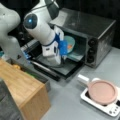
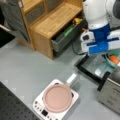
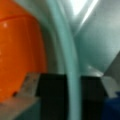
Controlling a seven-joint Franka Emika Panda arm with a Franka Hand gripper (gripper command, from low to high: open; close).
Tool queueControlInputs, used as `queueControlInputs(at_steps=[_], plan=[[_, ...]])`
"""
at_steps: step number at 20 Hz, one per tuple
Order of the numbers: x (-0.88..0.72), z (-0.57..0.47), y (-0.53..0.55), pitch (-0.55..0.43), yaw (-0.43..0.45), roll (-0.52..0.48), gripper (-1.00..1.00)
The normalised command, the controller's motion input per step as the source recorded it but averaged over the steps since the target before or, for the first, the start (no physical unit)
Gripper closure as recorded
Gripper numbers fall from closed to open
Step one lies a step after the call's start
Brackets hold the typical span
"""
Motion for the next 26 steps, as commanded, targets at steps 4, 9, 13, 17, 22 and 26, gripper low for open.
queueControlInputs(at_steps=[4,9,13,17,22,26], plan=[[-0.05,0.09,-0.21,0.004,0.094,-0.049,1.00],[0.03,0.13,-0.25,0.056,0.069,-0.187,1.00],[0.15,0.17,-0.25,0.088,-0.046,-0.354,1.00],[0.22,0.21,-0.18,0.090,-0.179,-0.504,1.00],[0.23,0.28,-0.02,0.141,-0.177,-0.455,1.00],[0.20,0.35,0.08,0.215,-0.090,-0.262,1.00]])
